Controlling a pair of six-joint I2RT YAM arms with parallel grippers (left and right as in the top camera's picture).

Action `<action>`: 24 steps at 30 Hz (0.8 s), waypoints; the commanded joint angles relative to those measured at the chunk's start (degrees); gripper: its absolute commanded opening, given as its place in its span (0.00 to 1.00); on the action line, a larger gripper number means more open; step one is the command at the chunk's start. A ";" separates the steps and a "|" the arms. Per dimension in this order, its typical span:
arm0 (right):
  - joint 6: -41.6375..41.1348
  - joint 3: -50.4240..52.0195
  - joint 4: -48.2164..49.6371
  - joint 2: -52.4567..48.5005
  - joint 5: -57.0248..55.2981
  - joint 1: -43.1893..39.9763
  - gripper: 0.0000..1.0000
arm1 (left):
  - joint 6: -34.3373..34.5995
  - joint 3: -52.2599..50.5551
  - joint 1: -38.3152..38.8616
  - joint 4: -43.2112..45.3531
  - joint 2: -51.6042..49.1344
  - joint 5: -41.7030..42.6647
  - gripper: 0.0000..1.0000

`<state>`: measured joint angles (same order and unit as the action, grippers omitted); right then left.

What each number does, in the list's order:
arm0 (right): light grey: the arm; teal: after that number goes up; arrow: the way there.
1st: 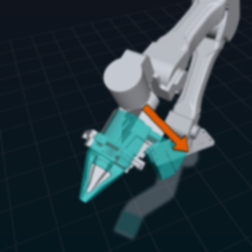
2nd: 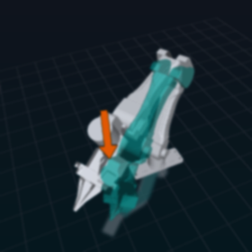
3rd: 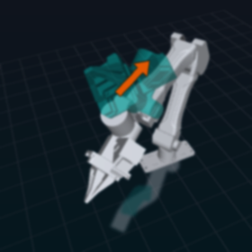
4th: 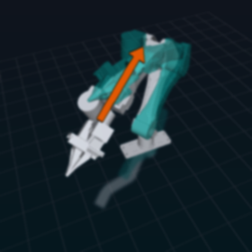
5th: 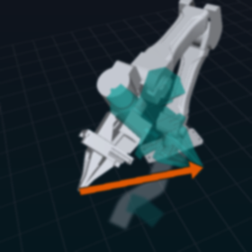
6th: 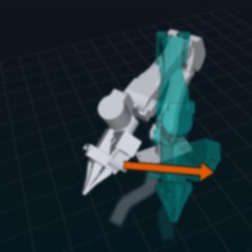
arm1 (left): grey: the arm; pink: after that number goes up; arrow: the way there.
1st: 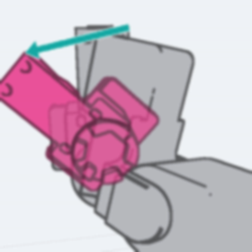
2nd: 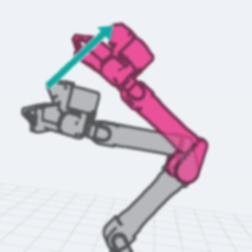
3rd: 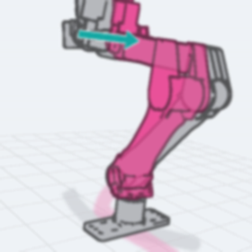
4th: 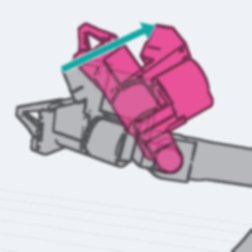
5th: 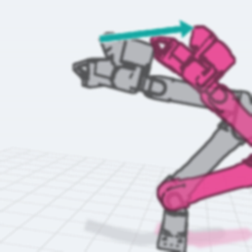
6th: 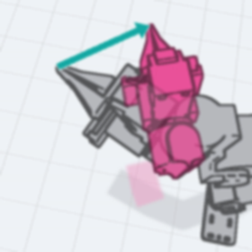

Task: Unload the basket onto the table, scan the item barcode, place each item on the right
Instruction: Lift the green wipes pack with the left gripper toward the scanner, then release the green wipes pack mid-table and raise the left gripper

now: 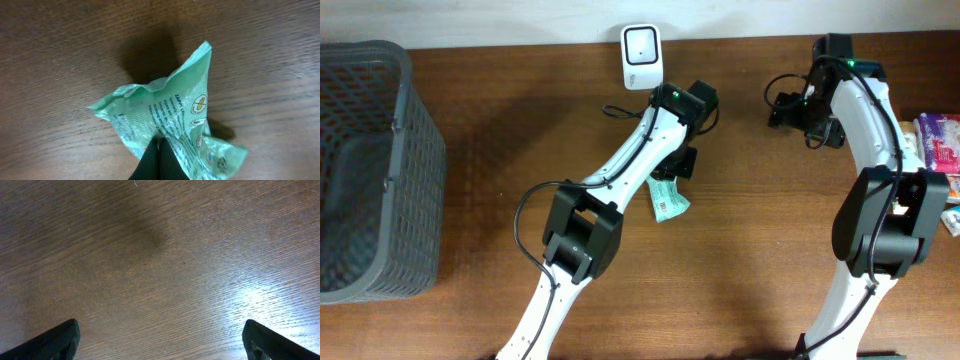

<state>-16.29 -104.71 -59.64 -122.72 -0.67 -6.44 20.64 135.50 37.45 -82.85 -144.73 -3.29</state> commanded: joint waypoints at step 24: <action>-0.04 0.20 0.07 2.01 -0.92 0.02 0.99 | -6.34 -2.38 -16.35 -12.92 20.35 -0.61 0.99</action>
<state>-16.29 -104.71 -59.64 -122.72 -0.67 -6.44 11.88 139.61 25.43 -96.27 -124.92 -1.65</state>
